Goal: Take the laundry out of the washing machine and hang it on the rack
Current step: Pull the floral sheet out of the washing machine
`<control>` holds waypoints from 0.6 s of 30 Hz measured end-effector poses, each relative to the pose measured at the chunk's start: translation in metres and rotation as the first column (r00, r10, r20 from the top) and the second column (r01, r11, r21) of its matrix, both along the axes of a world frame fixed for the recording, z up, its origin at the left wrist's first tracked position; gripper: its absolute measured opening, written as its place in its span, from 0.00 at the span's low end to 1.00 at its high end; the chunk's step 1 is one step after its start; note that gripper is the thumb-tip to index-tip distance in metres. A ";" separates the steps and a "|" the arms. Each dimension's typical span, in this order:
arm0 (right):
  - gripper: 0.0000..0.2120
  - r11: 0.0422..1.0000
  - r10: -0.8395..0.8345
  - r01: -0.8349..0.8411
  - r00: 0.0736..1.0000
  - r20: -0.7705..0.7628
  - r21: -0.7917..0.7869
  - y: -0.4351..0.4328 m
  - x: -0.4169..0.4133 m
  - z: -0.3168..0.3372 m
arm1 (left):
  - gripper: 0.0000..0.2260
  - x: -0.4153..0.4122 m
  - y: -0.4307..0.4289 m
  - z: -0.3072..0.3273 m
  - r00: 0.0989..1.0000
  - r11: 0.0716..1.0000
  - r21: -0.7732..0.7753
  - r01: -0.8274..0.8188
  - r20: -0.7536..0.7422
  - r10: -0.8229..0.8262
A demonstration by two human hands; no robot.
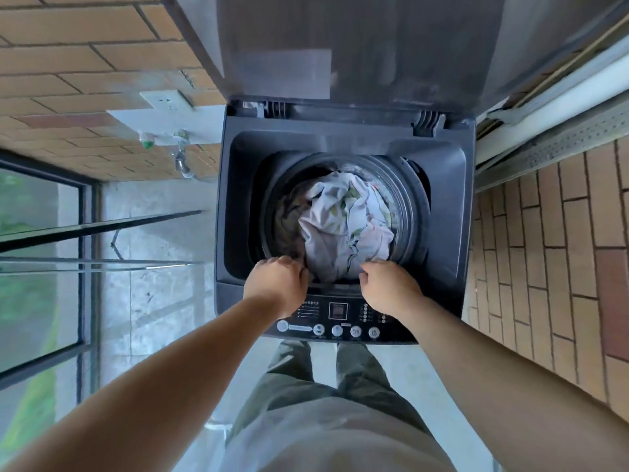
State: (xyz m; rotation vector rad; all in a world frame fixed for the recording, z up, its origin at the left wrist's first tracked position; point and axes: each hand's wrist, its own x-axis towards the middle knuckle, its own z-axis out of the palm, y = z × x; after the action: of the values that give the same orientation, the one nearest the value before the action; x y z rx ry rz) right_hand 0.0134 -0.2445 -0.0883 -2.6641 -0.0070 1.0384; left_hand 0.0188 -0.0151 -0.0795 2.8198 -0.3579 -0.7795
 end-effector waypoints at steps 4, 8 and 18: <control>0.12 0.999 -0.031 0.028 0.986 -0.167 -0.019 -0.005 0.004 -0.015 | 0.15 -0.002 0.003 -0.002 0.987 0.994 -0.031 0.108 0.120 -0.103; 0.10 1.000 0.003 -0.011 0.958 -0.286 -0.027 -0.002 0.019 -0.030 | 0.10 -0.003 0.003 -0.006 0.975 0.991 -0.065 0.113 0.200 -0.098; 0.35 0.933 0.232 -0.325 0.870 -0.435 -0.154 0.013 0.070 -0.109 | 0.07 -0.005 0.003 -0.006 0.968 0.991 -0.104 0.089 0.244 -0.062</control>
State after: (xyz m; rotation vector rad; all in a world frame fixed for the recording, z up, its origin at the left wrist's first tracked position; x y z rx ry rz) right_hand 0.0838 -0.2316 -0.1976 -2.6277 -0.2112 1.7800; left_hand 0.0138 -0.0124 -0.0859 2.8092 -0.5324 -0.4137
